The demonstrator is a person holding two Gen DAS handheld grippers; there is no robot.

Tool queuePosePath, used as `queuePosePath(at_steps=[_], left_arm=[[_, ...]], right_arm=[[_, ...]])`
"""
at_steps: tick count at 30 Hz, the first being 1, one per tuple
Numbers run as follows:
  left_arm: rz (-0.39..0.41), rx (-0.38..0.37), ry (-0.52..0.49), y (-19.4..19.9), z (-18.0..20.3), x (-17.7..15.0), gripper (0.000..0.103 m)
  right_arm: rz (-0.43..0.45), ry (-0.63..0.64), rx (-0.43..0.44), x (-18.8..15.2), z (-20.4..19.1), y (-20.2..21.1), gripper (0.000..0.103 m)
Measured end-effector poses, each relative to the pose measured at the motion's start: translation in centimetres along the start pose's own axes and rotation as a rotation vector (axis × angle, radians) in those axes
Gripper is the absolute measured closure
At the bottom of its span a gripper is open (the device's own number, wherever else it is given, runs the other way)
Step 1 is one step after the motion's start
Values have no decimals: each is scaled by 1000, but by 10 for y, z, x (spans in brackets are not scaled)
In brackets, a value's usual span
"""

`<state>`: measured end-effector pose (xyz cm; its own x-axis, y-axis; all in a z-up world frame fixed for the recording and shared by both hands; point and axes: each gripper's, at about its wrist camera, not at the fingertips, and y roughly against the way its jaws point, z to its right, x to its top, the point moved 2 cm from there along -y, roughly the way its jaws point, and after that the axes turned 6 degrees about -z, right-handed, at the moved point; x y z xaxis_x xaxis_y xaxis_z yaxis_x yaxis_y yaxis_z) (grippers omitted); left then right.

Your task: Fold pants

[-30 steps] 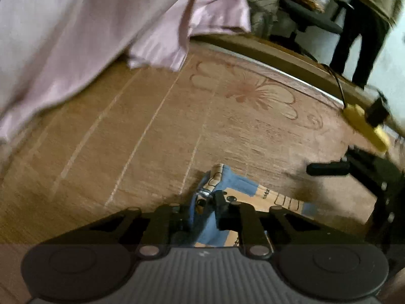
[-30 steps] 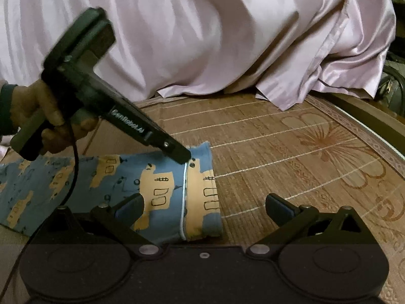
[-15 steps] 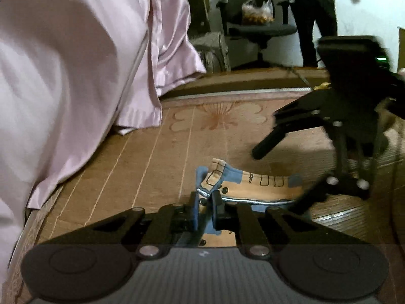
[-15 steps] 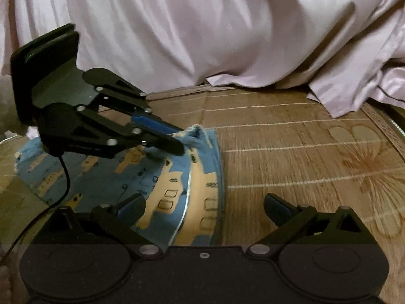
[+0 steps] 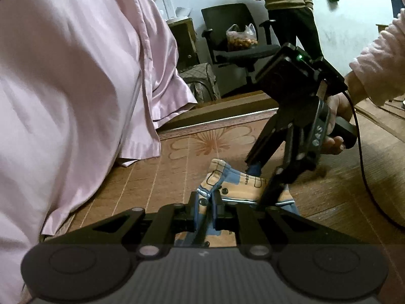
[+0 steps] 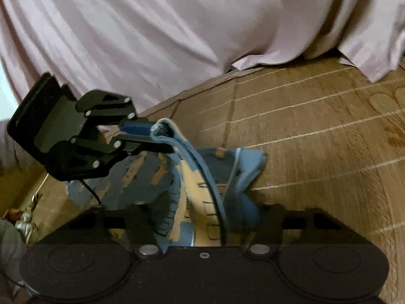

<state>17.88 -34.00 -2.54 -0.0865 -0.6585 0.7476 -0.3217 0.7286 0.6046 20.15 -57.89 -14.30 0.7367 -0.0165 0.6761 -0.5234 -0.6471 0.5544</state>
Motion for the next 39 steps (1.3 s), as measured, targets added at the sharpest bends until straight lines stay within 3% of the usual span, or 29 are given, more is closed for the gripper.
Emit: queuePosePath(at_steps=[2, 7, 12, 17, 21, 24, 27, 32, 39], left_arm=[[3, 3, 11, 0, -1, -1, 92], [4, 4, 33, 0, -2, -2, 92], [-50, 1, 91, -9, -8, -2, 85], [-122, -7, 249, -20, -30, -7, 84], [-162, -10, 359, -22, -45, -15, 83], [-172, -86, 518, -16, -60, -22, 73], [-176, -169, 679, -10, -75, -30, 73], [-147, -237, 877, 15, -92, -46, 72], [-97, -252, 1061, 57, -96, -80, 69]], right_arm=[[5, -24, -20, -1, 2, 4, 79], [18, -19, -81, -3, -5, 11, 89], [6, 19, -194, -6, -21, 8, 91], [-21, 146, -364, -13, -43, -5, 92], [-24, 173, -451, -15, -56, -11, 92], [-27, 214, -522, -14, -71, -14, 93], [-28, 275, -578, -11, -92, -20, 94], [-31, 344, -609, -8, -135, -35, 94], [-58, 468, -580, -6, -201, -76, 94]])
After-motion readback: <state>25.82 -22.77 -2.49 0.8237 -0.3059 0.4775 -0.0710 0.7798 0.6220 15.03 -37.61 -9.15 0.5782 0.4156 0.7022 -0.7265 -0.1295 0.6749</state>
